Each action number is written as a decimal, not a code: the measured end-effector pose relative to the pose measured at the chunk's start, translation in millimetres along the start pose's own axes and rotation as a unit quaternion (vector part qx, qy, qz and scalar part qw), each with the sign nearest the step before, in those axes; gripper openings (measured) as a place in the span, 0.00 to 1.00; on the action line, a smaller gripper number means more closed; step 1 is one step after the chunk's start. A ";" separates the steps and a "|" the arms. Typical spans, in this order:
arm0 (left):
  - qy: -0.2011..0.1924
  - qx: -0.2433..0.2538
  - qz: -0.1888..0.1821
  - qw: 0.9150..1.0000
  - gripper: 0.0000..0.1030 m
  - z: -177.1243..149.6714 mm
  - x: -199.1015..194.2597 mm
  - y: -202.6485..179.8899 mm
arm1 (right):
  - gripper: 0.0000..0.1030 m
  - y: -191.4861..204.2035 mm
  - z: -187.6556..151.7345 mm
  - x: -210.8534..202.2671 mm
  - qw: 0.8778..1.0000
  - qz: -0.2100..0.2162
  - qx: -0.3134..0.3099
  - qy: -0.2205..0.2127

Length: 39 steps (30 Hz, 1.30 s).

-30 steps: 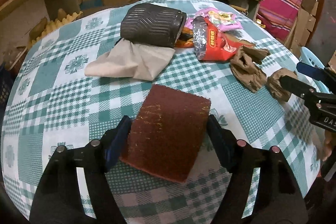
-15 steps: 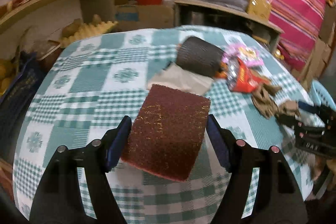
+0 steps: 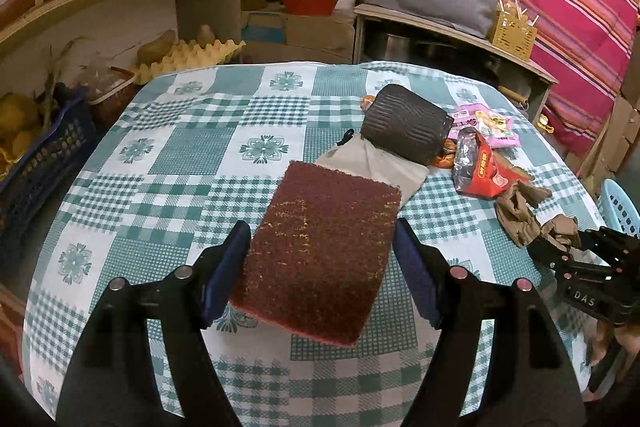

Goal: Collect trash
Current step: 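Close the right tool on the brown cloth while the left tool lifts the red pad, then carry the red pad and brown cloth over the blue basket with both tools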

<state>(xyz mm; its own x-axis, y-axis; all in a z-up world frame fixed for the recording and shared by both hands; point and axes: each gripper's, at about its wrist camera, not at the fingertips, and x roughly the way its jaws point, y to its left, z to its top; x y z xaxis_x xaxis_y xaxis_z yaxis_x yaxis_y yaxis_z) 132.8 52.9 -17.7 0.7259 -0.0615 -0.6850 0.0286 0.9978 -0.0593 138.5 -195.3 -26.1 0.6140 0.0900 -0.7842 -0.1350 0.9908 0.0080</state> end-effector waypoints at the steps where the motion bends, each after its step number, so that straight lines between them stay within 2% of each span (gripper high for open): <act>1: 0.000 0.000 0.001 1.000 0.69 -0.1 0.7 -0.2 | 0.40 0.2 0.2 -0.2 1.000 0.002 -0.002 0.000; 5: -0.001 -0.003 0.003 1.000 0.69 0.2 1.6 0.2 | 0.35 -1.0 0.0 -2.9 1.000 0.006 -0.001 -0.003; 12: -0.010 -0.006 0.005 1.000 0.69 2.3 -2.7 -3.0 | 0.35 -16.6 1.7 -20.3 0.999 0.002 0.011 -0.033; 18: -0.023 0.001 -0.003 1.000 0.69 6.3 -9.3 -22.9 | 0.35 -41.9 1.3 -38.4 0.998 -0.014 0.027 -0.057; 28: -0.048 0.025 -0.032 0.998 0.69 15.7 -18.2 -89.4 | 0.35 -113.2 -9.3 -84.7 0.990 -0.063 0.070 -0.102; 39: -0.075 0.060 -0.062 0.993 0.69 20.7 -31.9 -174.9 | 0.35 -211.9 -49.0 -125.2 0.974 -0.129 0.142 -0.119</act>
<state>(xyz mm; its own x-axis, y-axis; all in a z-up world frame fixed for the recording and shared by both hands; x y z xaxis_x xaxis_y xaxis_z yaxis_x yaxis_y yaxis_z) 118.9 -119.1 29.6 0.8055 -0.1882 -0.5620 0.1990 0.9791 -0.0427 52.2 -421.4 40.0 0.7661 -0.1787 -0.6174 0.2477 0.9685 0.0270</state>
